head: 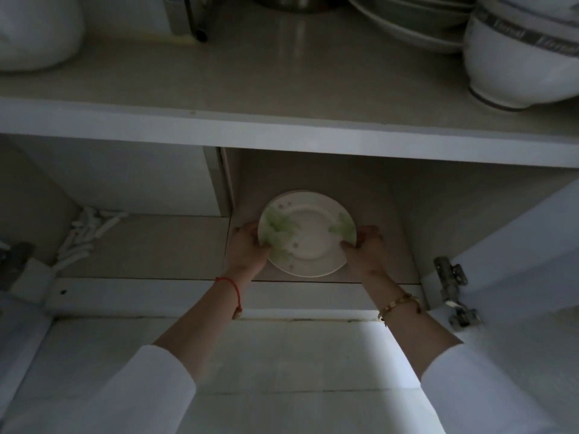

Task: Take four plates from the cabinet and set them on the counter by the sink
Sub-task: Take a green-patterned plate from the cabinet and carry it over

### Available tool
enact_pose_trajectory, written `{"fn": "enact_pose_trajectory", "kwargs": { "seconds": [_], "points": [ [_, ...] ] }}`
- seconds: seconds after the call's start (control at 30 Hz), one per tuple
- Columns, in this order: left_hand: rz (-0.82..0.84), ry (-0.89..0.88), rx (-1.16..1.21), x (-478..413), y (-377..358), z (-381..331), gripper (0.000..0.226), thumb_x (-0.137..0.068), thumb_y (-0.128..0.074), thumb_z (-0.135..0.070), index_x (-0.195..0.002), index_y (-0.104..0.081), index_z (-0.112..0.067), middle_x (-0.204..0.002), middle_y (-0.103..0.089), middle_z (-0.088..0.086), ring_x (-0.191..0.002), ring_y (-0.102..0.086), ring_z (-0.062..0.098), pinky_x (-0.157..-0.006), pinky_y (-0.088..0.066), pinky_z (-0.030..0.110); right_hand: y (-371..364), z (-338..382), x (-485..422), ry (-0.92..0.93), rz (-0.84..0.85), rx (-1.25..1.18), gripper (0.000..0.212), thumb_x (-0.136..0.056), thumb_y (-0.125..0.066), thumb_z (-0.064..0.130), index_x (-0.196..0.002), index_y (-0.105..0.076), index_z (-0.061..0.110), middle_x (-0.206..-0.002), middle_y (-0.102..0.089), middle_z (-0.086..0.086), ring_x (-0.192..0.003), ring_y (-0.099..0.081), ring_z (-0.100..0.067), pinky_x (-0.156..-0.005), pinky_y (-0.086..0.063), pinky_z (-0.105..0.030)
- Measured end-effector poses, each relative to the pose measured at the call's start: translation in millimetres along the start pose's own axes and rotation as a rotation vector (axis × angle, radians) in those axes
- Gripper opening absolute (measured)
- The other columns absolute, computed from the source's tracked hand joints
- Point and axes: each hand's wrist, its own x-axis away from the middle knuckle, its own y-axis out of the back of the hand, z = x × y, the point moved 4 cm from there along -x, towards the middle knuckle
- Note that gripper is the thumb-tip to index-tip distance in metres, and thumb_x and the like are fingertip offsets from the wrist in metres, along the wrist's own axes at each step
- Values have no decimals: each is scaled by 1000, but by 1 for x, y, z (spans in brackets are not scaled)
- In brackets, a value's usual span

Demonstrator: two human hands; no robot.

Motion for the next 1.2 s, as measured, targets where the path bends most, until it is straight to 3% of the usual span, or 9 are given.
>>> {"fn": "enact_pose_trajectory", "kwargs": {
  "seconds": [0.1,0.23,0.3,0.4,0.6,0.83,0.93,1.03,1.2],
  "points": [
    [9,5,153,12,6,0,20,-69,-64,7,-79,-74,-6,-77,-74,7,-71,-69,3,-62,-52,20,1,1,9,-27,-36,-104,30,-80,-67,2,-105,-49,0,-105,-61,-21,-101,-62,-36,-74,-41,-30],
    [40,54,374,43,28,-3,41,-65,-56,25,-78,-74,-9,-68,-72,-4,-72,-68,13,-65,-55,26,9,6,32,-38,-29,-199,28,-81,-66,-2,-96,-44,6,-108,-61,-26,-92,-61,-33,-72,-48,-25],
    [53,109,419,61,42,-5,41,-68,-54,27,-83,-71,-7,-78,-71,8,-78,-69,22,-72,-57,36,18,14,51,-55,-15,-200,26,-80,-66,-3,-97,-47,2,-107,-63,-25,-86,-58,-25,-64,-42,-20],
    [13,207,462,100,72,-21,43,-74,-57,27,-111,-59,3,-106,-64,24,-100,-63,38,-88,-55,52,41,35,92,-76,47,-220,32,-79,-63,-6,-108,-51,-7,-108,-62,-25,-88,-57,-24,-74,-44,-29],
    [22,257,385,193,154,-91,49,-81,-59,15,-125,-50,-4,-120,-60,9,-106,-61,30,-86,-56,48,120,99,192,-153,188,-250,35,-81,-61,-1,-111,-47,11,-94,-63,-5,-84,-61,-23,-67,-45,-29],
    [105,289,380,287,257,-224,51,-84,-64,5,-128,-48,-16,-123,-59,2,-97,-59,15,-74,-50,21,253,206,283,-248,197,-256,38,-79,-64,1,-112,-49,12,-101,-65,-8,-89,-63,-26,-77,-52,-38],
    [111,233,362,318,303,-297,53,-82,-66,6,-126,-50,-19,-122,-60,-3,-107,-60,9,-80,-49,19,324,263,315,-268,171,-337,37,-81,-63,-1,-112,-48,12,-100,-64,-9,-84,-60,-23,-72,-51,-34],
    [115,174,364,347,347,-373,53,-82,-64,8,-128,-51,-15,-125,-60,1,-92,-60,-11,-73,-50,10,397,320,346,-277,149,-417,38,-81,-61,-2,-114,-49,12,-98,-62,-5,-80,-60,-18,-67,-51,-28],
    [171,24,384,389,399,-503,52,-82,-64,11,-123,-51,-19,-121,-61,0,-97,-62,1,-79,-50,11,519,400,392,-273,49,-526,39,-74,-63,9,-109,-53,21,-98,-65,-4,-87,-60,-21,-75,-51,-39]
  ]
}}
